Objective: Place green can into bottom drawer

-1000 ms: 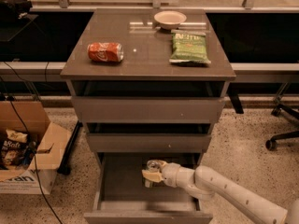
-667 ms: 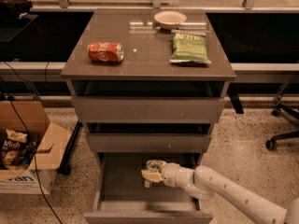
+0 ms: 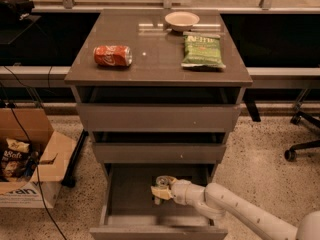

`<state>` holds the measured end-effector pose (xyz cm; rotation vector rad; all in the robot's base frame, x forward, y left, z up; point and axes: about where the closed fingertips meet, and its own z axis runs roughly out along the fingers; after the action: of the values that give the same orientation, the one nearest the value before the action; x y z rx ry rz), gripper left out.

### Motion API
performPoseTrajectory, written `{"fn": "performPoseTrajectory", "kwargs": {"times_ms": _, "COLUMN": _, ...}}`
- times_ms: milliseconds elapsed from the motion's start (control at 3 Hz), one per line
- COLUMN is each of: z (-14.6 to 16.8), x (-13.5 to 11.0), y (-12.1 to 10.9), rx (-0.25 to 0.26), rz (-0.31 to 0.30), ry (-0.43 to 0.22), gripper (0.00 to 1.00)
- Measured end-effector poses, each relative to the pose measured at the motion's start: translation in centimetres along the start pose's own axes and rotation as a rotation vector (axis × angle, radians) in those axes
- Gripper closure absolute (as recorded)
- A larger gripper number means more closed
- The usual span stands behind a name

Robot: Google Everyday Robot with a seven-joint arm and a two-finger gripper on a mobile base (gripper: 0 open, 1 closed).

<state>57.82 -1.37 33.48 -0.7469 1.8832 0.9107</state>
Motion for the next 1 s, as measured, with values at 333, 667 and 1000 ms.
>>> {"fn": "performPoseTrajectory", "kwargs": {"times_ms": 333, "z": 0.8, "x": 2.2, "y": -1.0, "rx": 0.034, "rz": -0.029, "ry": 0.044, "gripper": 1.0}}
{"fn": "performPoseTrajectory", "kwargs": {"times_ms": 667, "z": 1.6, "x": 4.6, "y": -2.2, "rx": 0.063, "rz": -0.047, "ry": 0.073, "gripper": 1.0}}
{"fn": "performPoseTrajectory", "kwargs": {"times_ms": 1000, "z": 2.4, "x": 6.7, "y": -3.5, "rx": 0.082, "rz": -0.051, "ry": 0.087, "gripper": 1.0}}
